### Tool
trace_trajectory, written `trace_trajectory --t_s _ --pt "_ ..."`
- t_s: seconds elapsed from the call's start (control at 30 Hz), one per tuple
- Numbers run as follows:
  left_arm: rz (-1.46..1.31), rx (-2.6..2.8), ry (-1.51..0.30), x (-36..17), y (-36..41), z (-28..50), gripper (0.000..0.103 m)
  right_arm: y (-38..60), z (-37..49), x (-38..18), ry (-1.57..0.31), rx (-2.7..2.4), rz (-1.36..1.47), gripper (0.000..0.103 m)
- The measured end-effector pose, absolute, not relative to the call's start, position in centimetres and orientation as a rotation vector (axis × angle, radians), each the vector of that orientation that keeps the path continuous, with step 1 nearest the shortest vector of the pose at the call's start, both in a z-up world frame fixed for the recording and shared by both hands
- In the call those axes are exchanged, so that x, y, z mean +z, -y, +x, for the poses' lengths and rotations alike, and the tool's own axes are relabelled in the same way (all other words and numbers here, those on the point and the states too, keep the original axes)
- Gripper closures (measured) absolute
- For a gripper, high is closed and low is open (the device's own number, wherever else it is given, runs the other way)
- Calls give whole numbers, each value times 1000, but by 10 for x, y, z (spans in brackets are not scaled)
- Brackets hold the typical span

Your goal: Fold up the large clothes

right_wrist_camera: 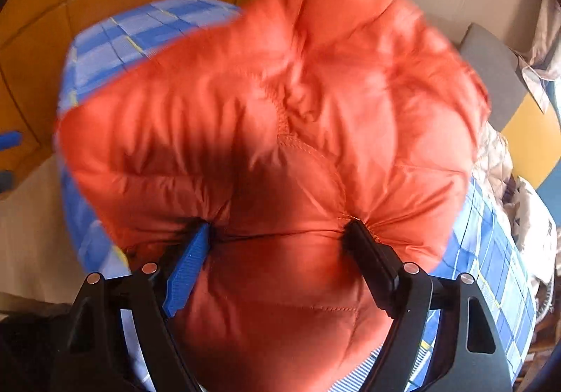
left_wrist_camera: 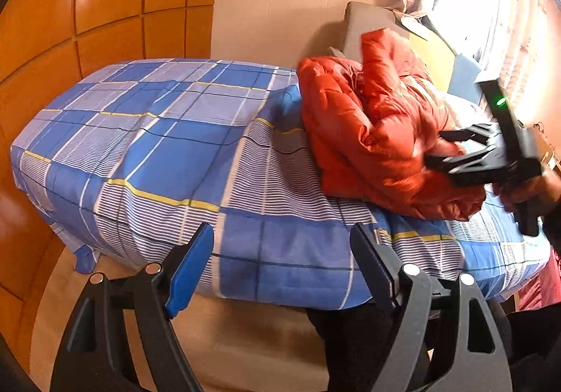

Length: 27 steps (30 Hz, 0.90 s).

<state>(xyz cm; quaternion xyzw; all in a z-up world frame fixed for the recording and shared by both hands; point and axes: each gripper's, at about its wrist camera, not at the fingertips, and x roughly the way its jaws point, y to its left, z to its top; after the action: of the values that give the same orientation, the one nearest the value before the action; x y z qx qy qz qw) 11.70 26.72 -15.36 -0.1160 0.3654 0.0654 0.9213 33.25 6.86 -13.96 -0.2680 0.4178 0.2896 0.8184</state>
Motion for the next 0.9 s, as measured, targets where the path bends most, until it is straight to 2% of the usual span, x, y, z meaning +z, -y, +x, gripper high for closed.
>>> trace_trajectory --t_s 0.17,0.2,0.23,0.4,0.5,0.67,0.9 --pt "-260 108 -740 -147 -260 118 19 -57 320 -118 -855 614 -505 21" --pt "-274 103 -728 -143 -259 119 15 -51 318 -112 -844 614 -468 16" --pt "-288 92 -715 -140 -257 121 14 -38 315 -102 -832 628 -395 10" --pt "-356 23 -669 -123 -250 141 8 53 321 -80 -849 638 85 3" --pt "-395 -21 -651 -118 -245 159 5 100 333 -98 -912 619 347 3" --pt "-429 -89 -665 -119 -240 201 2 128 344 -136 -986 567 595 3" --pt "-397 -140 -763 -131 -255 274 2 113 358 -162 -1039 552 674 3"
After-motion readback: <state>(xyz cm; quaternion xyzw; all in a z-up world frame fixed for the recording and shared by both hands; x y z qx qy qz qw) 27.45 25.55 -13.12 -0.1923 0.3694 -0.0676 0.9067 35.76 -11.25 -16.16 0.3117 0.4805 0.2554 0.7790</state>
